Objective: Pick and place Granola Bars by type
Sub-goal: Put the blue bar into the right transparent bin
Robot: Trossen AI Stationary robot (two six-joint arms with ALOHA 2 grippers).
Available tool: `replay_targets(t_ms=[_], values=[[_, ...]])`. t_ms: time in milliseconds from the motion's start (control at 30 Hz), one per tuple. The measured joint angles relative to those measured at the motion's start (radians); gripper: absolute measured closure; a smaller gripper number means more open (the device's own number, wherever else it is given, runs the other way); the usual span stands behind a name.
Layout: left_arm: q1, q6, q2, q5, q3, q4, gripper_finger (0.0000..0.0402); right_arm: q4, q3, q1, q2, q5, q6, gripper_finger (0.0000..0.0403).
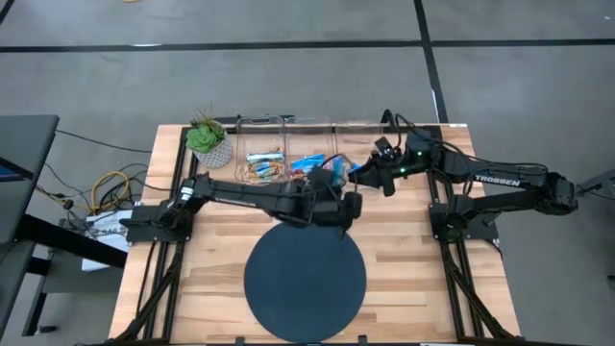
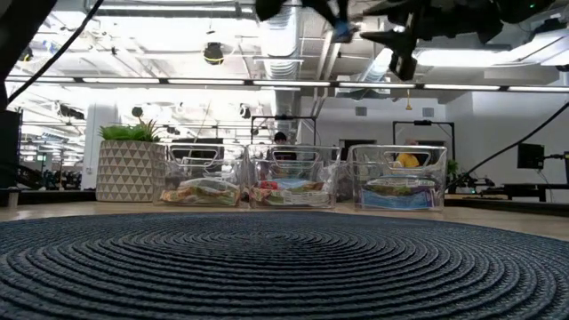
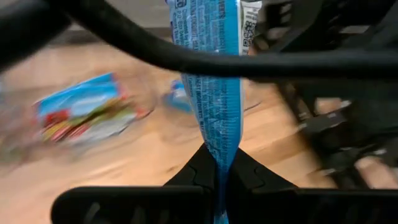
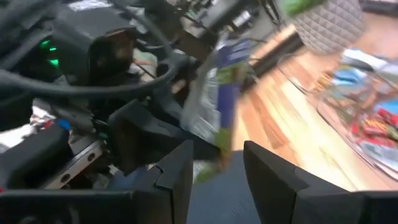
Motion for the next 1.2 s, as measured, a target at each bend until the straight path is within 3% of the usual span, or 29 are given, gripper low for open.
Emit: replay_targets(t_ms=[233,433,667,933,1200], values=[[0.064,0.198,0.0,0.107,0.001,0.209,0.0401,0.044,0.0,-0.004,0.0,-0.007,0.0,0.0268],[0.083,0.271,0.0,0.147,0.001,0.287,0.0401,0.045,0.0,-0.004,0.0,-0.002,-0.001,0.0266],[0.084,0.272,0.0,0.178,0.001,0.28,0.0401,0.043,0.0,-0.035,0.0,0.009,-0.019,0.0268],[0.064,0.191,0.0,0.197,0.001,0.058,0.0401,-0.065,0.0,-0.146,0.0,0.016,-0.072,0.0269],[0.143,0.317,0.006,0.221,0.001,0.074,0.0401,-0.122,-0.001,-0.276,0.0,0.015,-0.107,0.027]])
